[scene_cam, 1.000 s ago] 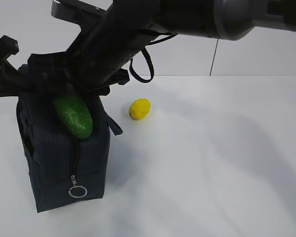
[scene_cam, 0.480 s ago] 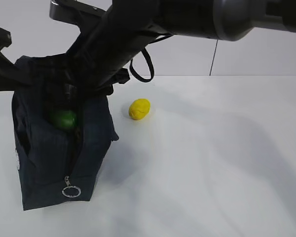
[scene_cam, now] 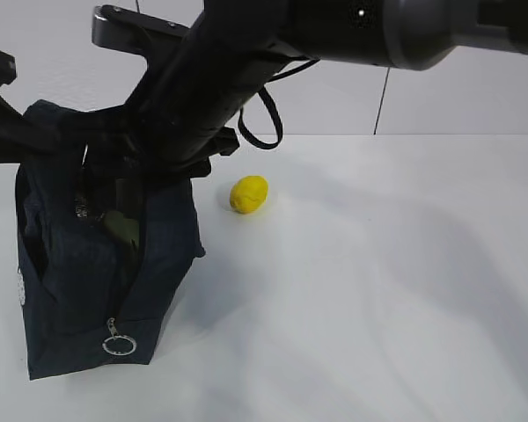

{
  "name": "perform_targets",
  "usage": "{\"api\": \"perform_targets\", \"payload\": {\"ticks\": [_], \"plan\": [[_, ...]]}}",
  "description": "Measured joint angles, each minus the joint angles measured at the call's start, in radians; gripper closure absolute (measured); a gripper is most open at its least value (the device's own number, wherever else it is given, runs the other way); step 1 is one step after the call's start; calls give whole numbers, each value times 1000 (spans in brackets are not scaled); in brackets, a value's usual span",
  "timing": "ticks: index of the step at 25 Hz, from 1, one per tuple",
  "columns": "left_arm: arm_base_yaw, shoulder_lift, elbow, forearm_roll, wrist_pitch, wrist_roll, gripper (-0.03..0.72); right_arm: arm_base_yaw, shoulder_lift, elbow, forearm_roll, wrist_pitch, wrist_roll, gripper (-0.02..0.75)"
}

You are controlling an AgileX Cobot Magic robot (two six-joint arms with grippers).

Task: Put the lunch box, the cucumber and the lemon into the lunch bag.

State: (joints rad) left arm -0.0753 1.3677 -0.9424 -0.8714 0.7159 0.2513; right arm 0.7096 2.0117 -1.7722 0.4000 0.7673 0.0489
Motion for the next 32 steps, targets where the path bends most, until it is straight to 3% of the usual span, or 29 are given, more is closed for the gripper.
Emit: {"api": "perform_targets", "payload": {"ticks": [7, 14, 21, 27, 32], "plan": [[1, 0, 0, 0, 0, 0, 667, -26, -116, 0, -43, 33, -49, 209], [1, 0, 0, 0, 0, 0, 667, -113, -144, -3, -265, 100, 0, 209], [1, 0, 0, 0, -2, 0, 667, -194, -87, -3, -368, 103, 125, 209], [1, 0, 0, 0, -8, 0, 667, -198, -20, -3, -370, 21, 246, 210], [1, 0, 0, 0, -8, 0, 667, -198, 28, -3, -424, -28, 477, 210]]}}
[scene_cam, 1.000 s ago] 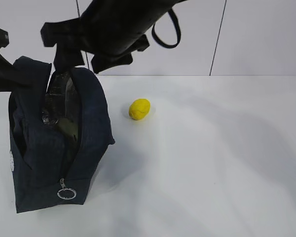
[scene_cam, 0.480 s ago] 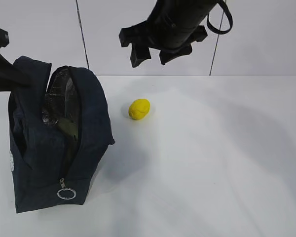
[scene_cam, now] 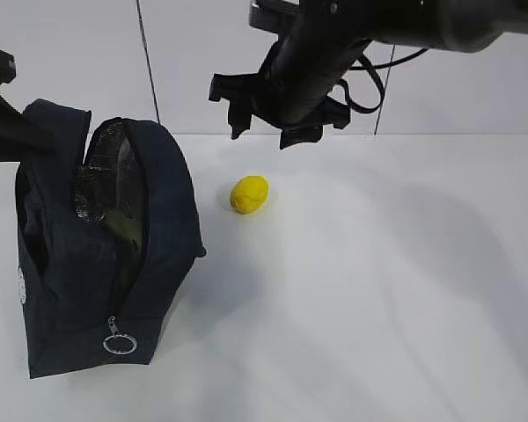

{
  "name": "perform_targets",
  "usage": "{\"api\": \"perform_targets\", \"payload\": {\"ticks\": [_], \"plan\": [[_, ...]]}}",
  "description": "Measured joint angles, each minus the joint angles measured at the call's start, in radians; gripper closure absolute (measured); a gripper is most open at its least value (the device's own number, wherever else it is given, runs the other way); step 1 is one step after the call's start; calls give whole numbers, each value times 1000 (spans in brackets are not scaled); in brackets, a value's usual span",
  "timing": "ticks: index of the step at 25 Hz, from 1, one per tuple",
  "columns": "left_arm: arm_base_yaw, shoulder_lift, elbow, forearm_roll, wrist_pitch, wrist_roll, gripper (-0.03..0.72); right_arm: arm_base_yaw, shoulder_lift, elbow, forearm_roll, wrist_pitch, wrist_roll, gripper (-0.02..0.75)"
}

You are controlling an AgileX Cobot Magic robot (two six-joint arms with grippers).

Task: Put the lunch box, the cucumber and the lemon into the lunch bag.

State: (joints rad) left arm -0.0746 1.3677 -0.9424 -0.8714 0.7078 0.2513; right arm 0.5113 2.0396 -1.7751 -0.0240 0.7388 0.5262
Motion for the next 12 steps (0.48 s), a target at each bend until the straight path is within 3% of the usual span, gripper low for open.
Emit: {"api": "perform_targets", "payload": {"ticks": [6, 12], "plan": [[0, 0, 0, 0, -4, 0, 667, 0, 83, -18, -14, -14, 103, 207], [0, 0, 0, 0, -6, 0, 667, 0, 181, -157, -14, 0, 133, 167]]}}
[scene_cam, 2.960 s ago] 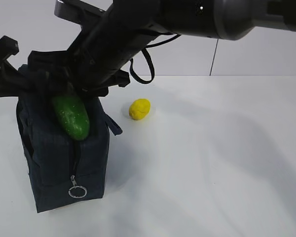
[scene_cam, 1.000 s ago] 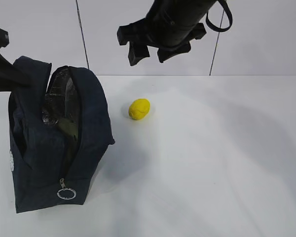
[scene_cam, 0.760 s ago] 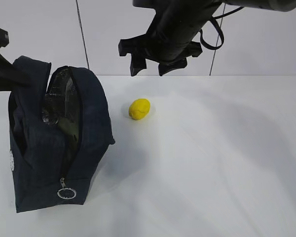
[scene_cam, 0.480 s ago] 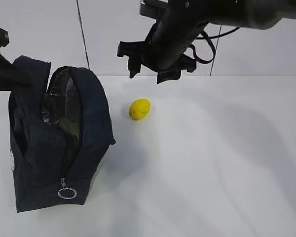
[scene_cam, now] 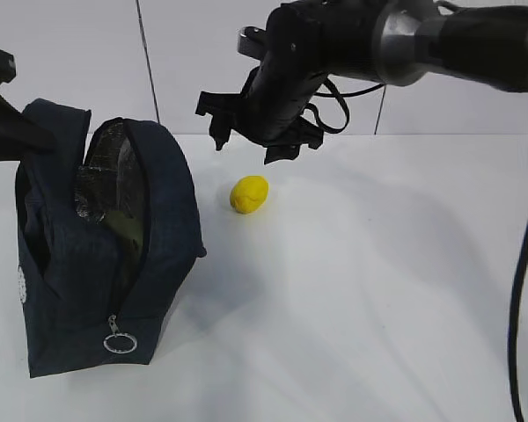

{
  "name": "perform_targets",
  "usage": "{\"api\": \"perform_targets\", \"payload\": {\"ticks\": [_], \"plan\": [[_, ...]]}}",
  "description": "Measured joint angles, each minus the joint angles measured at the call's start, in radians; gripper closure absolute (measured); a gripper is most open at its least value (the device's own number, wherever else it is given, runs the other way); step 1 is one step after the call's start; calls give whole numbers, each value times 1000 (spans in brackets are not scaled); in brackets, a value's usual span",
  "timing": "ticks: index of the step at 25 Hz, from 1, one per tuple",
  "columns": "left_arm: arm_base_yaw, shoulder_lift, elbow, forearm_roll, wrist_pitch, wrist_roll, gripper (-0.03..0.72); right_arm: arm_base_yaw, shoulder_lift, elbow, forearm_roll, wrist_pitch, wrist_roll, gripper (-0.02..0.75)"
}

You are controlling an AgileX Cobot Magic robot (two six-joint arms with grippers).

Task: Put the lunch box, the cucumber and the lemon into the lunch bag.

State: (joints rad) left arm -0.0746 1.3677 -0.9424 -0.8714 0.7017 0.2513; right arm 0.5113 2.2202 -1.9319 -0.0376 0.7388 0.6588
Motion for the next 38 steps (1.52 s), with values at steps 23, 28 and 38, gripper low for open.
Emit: {"api": "perform_targets", "payload": {"ticks": [23, 28, 38], "plan": [[0, 0, 0, 0, -7, 0, 667, -10, 198, -206, -31, 172, 131, 158], [0, 0, 0, 0, -8, 0, 667, -10, 230, -222, -30, 170, 134, 158], [0, -2, 0, 0, -9, 0, 667, -18, 260, -241, -49, 159, 137, 158]]}}
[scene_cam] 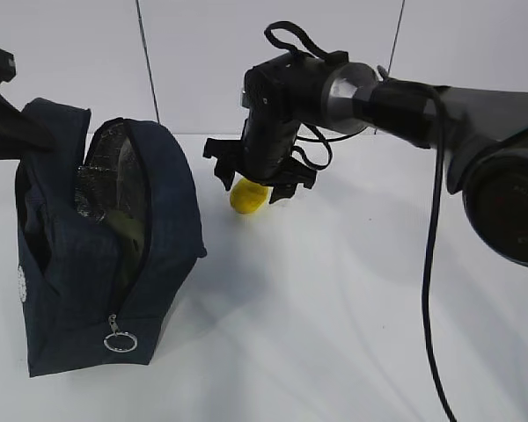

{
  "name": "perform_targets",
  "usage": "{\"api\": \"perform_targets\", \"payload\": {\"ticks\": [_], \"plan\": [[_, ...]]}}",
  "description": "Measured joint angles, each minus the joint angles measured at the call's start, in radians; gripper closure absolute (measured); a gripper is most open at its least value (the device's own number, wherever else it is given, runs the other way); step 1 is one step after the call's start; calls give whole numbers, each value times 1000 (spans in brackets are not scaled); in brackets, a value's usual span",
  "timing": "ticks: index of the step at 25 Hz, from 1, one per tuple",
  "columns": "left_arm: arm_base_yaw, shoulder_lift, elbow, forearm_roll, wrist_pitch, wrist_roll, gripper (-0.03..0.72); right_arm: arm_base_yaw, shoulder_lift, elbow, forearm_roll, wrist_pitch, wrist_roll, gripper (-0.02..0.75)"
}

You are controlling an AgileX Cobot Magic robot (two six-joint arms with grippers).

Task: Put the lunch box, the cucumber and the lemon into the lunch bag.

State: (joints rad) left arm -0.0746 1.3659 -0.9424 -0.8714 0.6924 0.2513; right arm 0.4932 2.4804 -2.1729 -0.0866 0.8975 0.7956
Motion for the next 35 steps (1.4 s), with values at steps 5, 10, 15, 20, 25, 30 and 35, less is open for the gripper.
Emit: {"api": "perform_targets", "payload": {"ticks": [5, 10, 15, 20, 25, 30, 35], "plan": [[0, 1, 0, 0, 0, 2, 667, 0, 0, 0, -9, -35, 7, 158], [0, 1, 0, 0, 0, 2, 667, 0, 15, 0, -16, -42, 11, 158], [0, 1, 0, 0, 0, 2, 667, 0, 24, 0, -18, -54, 11, 158], [0, 1, 0, 0, 0, 2, 667, 0, 35, -2, -18, -72, 11, 166], [0, 1, 0, 0, 0, 2, 667, 0, 48, -13, -20, -75, 13, 250], [0, 1, 0, 0, 0, 2, 667, 0, 50, -17, -22, -75, 13, 293], [0, 1, 0, 0, 0, 2, 667, 0, 50, -33, -27, -53, 8, 296]]}}
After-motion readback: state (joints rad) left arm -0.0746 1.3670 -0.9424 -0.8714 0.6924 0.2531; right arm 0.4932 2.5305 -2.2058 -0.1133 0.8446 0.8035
